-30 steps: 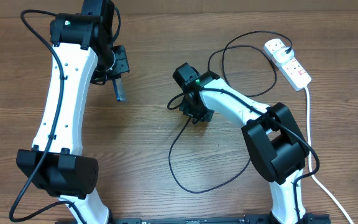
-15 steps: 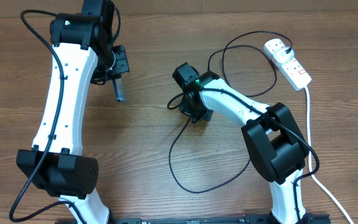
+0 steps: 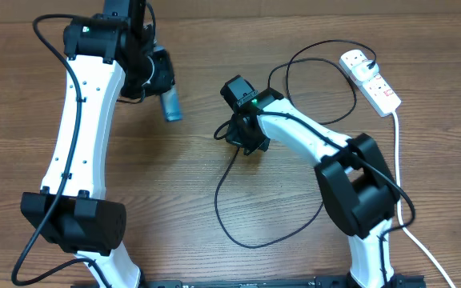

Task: Plug charger to phone and switch on socket
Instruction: 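Close the right gripper on the plug and lift it, then bring the plug up to the phone's bottom port held by left gripper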

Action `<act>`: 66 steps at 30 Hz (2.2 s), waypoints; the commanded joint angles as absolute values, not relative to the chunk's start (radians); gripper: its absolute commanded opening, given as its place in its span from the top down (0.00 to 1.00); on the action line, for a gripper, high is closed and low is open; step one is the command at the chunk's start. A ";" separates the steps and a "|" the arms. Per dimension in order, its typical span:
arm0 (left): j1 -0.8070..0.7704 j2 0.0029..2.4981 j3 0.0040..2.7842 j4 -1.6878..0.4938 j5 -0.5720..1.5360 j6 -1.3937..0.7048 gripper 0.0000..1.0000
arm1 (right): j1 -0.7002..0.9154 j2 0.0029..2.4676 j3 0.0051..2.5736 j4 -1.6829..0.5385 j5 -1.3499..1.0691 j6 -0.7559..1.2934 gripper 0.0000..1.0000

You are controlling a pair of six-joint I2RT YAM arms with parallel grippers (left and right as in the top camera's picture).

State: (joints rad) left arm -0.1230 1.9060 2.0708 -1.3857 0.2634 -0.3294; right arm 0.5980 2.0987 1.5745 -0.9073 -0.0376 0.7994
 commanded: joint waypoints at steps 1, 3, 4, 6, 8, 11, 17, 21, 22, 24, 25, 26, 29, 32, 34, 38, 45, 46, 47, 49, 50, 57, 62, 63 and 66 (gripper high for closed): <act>-0.072 1.896 2.094 -1.319 0.639 -0.268 0.96 | 0.610 1.897 1.617 -0.908 -0.090 0.688 0.96; -0.041 1.896 2.096 -1.271 0.779 -0.266 0.96 | 0.621 1.818 1.617 -0.919 -0.101 0.643 0.96; -0.028 1.896 2.096 -1.251 0.836 -0.262 0.96 | 0.628 1.777 1.617 -0.929 -0.103 0.622 0.96; 0.007 1.896 2.096 -1.205 0.963 -0.257 0.96 | 0.641 1.708 1.617 -0.952 -0.120 0.584 0.96; 0.032 1.896 2.096 -1.178 1.054 -0.257 0.96 | 0.657 1.648 1.617 -0.960 -0.181 0.518 0.96; 0.051 1.896 2.096 -1.172 1.159 -0.242 0.96 | 0.688 1.587 1.617 -0.960 -0.261 0.442 0.96; 0.041 1.896 2.095 -1.195 1.283 -0.167 0.96 | 0.745 1.562 1.616 -0.960 -0.264 0.437 0.96; 0.031 1.896 2.095 -1.262 1.270 -0.060 0.96 | 0.745 1.560 1.618 -0.942 -0.265 0.437 0.96; 0.031 1.896 2.095 -1.276 1.262 -0.048 0.96 | 0.745 1.560 1.618 -0.939 -0.264 0.437 0.96; 0.031 1.896 2.095 -1.316 1.193 -0.043 0.96 | 0.745 1.559 1.619 -0.929 -0.265 0.437 0.96; 0.031 1.896 2.095 -1.341 1.164 -0.022 0.96 | 0.745 1.555 1.619 -0.927 -0.266 0.437 0.96; 0.031 1.896 2.095 -1.359 1.159 0.000 0.96 | 0.745 1.552 1.619 -0.927 -0.269 0.437 0.96; 0.029 1.896 2.095 -1.390 1.152 0.043 0.96 | 0.746 1.543 1.619 -0.928 -0.279 0.437 0.96; 0.029 1.896 2.095 -1.391 1.148 0.043 0.96 | 0.746 1.538 1.619 -0.924 -0.296 0.437 0.96; 0.029 1.896 2.095 -1.391 1.150 0.041 0.96 | 0.746 1.537 1.619 -0.916 -0.310 0.437 0.96; 0.021 1.896 2.095 -1.395 1.150 0.023 0.96 | 0.746 1.537 1.619 -0.899 -0.344 0.440 0.96; 0.004 1.896 2.095 -1.414 1.150 0.019 0.96 | 0.746 1.537 1.619 -0.878 -0.350 0.440 0.96; 0.004 1.896 2.095 -1.419 1.150 0.019 0.96 | 0.745 1.537 1.619 -0.875 -0.350 0.440 0.96; 0.004 1.896 2.095 -1.422 1.150 0.019 0.96 | 0.745 1.537 1.619 -0.874 -0.349 0.440 0.96; 0.004 1.896 2.095 -1.431 1.150 0.019 0.96 | 0.745 1.537 1.619 -0.873 -0.339 0.440 0.96; 0.004 1.896 2.095 -1.437 1.150 0.019 0.96 | 0.745 1.537 1.619 -0.874 -0.327 0.439 0.96; 0.004 1.896 2.095 -1.446 1.149 0.019 0.96 | 0.745 1.537 1.619 -0.888 -0.289 0.440 0.96; 0.006 1.896 2.095 -1.446 1.149 0.020 0.96 | 0.745 1.537 1.619 -0.886 -0.289 0.436 0.96; 0.006 1.896 2.095 -1.447 1.149 0.020 0.96 | 0.745 1.537 1.619 -0.886 -0.289 0.437 0.96; 0.006 1.896 2.095 -1.446 1.148 0.023 0.96 | 0.745 1.537 1.619 -0.883 -0.289 0.437 0.96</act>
State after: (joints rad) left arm 0.0071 1.9060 2.0712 -1.4471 1.1213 0.0036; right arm 0.7460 1.5623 1.6073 -0.8909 -0.3058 0.4438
